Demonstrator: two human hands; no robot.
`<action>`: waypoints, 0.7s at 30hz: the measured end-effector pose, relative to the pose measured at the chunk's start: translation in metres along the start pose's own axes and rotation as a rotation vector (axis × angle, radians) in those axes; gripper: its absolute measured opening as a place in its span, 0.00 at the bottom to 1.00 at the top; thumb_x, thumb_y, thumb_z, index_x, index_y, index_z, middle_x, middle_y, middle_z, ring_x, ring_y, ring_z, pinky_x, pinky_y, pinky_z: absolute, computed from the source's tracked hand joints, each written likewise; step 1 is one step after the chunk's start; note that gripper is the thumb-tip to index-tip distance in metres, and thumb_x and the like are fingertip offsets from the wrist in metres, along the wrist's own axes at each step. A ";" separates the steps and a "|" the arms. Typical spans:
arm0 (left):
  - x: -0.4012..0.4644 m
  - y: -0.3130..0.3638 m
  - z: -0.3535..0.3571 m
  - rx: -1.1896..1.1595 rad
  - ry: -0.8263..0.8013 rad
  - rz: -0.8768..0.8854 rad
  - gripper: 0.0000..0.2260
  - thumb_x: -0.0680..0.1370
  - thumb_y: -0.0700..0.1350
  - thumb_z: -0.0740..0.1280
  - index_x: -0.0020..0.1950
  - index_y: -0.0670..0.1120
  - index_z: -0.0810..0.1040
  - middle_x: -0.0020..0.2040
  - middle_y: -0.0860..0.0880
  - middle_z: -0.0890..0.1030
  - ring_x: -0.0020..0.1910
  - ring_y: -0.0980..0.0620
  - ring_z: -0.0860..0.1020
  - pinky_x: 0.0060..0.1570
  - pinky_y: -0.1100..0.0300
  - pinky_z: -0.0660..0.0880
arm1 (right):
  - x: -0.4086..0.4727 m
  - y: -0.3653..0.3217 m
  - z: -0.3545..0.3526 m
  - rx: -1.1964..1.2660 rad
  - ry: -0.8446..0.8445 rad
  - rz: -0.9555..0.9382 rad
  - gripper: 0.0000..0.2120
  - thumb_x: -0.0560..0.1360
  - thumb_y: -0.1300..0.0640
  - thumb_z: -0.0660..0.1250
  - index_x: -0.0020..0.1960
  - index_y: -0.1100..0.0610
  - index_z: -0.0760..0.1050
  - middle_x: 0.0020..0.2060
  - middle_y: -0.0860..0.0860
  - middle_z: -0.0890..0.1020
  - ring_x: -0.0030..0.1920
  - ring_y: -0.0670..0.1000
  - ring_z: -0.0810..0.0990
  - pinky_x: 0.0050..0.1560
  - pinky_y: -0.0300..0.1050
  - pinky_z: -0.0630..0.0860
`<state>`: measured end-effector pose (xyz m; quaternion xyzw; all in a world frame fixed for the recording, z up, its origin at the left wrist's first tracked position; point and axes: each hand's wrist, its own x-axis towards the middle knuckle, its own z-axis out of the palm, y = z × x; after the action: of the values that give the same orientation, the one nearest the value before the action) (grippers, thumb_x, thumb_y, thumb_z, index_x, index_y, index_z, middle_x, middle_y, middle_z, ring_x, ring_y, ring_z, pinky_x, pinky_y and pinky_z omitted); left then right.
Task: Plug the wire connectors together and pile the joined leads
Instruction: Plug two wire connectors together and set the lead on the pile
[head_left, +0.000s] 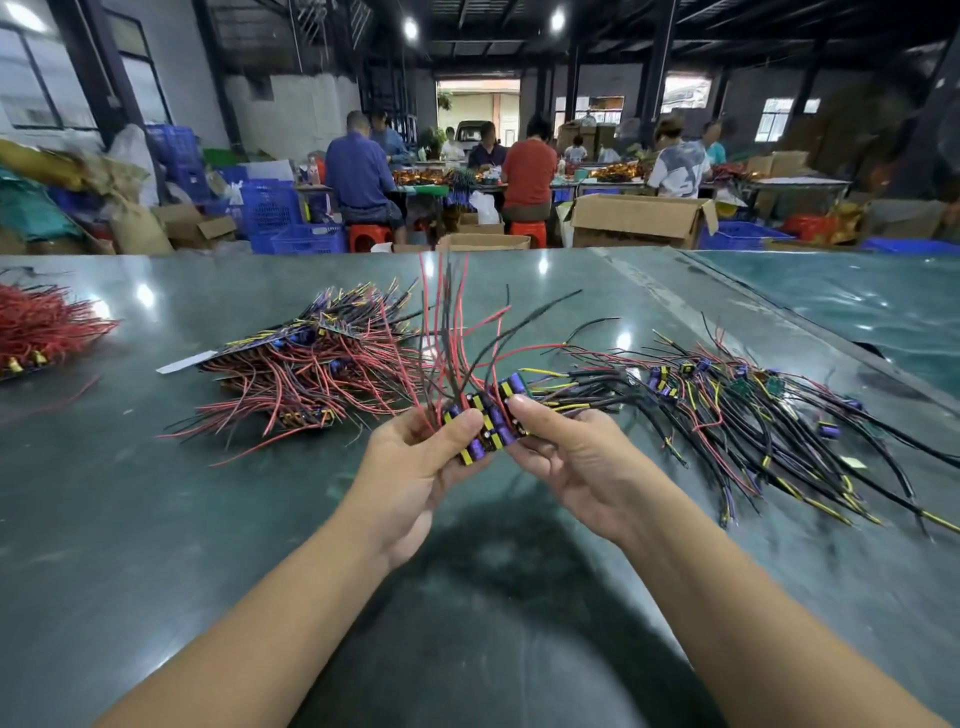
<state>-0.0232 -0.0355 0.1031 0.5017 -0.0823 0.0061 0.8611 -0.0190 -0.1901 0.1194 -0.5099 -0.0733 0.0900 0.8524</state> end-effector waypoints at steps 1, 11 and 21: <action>0.000 0.001 0.000 -0.007 0.007 -0.010 0.09 0.64 0.41 0.72 0.43 0.42 0.82 0.43 0.45 0.85 0.39 0.53 0.84 0.35 0.62 0.79 | 0.000 0.000 0.000 -0.015 0.006 -0.002 0.13 0.64 0.57 0.72 0.48 0.58 0.81 0.43 0.52 0.86 0.40 0.46 0.84 0.44 0.37 0.80; 0.003 0.006 -0.009 -0.030 -0.126 -0.032 0.12 0.61 0.45 0.76 0.41 0.43 0.85 0.43 0.46 0.85 0.39 0.53 0.84 0.35 0.62 0.79 | -0.005 0.001 0.006 0.055 -0.017 0.008 0.13 0.65 0.57 0.70 0.49 0.59 0.81 0.43 0.53 0.86 0.42 0.46 0.84 0.48 0.38 0.79; 0.006 0.008 -0.006 -0.081 -0.081 -0.055 0.10 0.61 0.43 0.75 0.41 0.42 0.84 0.41 0.46 0.85 0.36 0.54 0.83 0.33 0.63 0.79 | -0.003 0.003 0.012 0.221 -0.034 0.037 0.07 0.66 0.58 0.69 0.43 0.57 0.84 0.41 0.52 0.86 0.41 0.45 0.84 0.40 0.36 0.79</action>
<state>-0.0175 -0.0267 0.1081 0.4685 -0.1032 -0.0412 0.8765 -0.0250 -0.1796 0.1225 -0.4126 -0.0682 0.1217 0.9002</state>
